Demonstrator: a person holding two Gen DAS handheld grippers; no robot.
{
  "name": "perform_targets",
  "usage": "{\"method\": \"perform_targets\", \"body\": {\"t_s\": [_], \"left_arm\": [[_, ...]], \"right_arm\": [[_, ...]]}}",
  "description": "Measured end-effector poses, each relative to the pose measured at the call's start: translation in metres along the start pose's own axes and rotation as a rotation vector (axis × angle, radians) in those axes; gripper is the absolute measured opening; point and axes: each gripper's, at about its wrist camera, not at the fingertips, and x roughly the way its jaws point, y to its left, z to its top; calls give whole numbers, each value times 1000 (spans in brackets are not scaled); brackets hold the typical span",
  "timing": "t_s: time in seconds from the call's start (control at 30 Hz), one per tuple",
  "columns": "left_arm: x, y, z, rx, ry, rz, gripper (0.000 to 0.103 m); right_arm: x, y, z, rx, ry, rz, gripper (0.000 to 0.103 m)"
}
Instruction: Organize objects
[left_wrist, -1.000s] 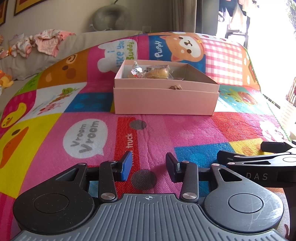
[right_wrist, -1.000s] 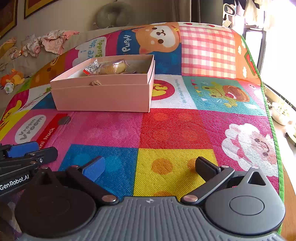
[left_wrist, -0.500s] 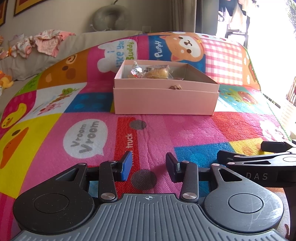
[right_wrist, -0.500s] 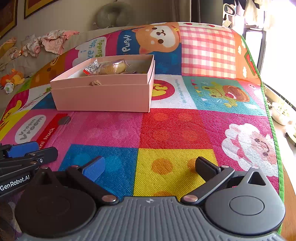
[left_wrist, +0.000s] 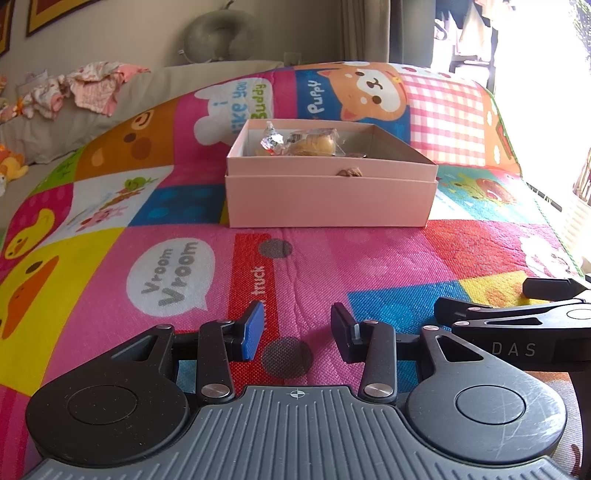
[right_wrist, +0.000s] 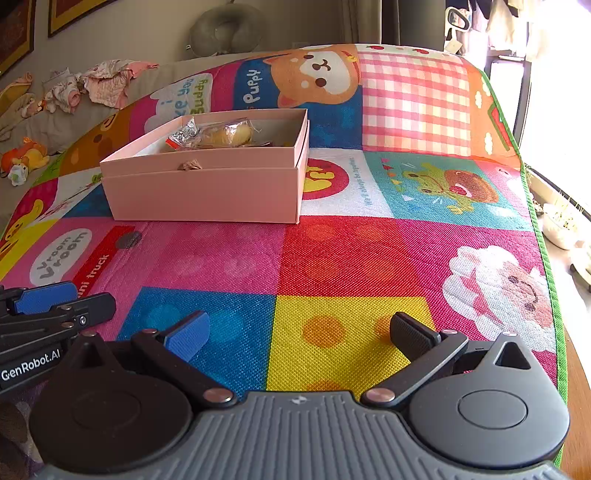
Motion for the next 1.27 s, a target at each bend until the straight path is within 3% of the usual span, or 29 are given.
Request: {"method": "perform_targets", "body": {"t_s": [1.27], "left_arm": [[0, 4, 0, -14, -3, -10, 44]], "right_arm": [[0, 0, 0, 0, 0, 0, 103]]}}
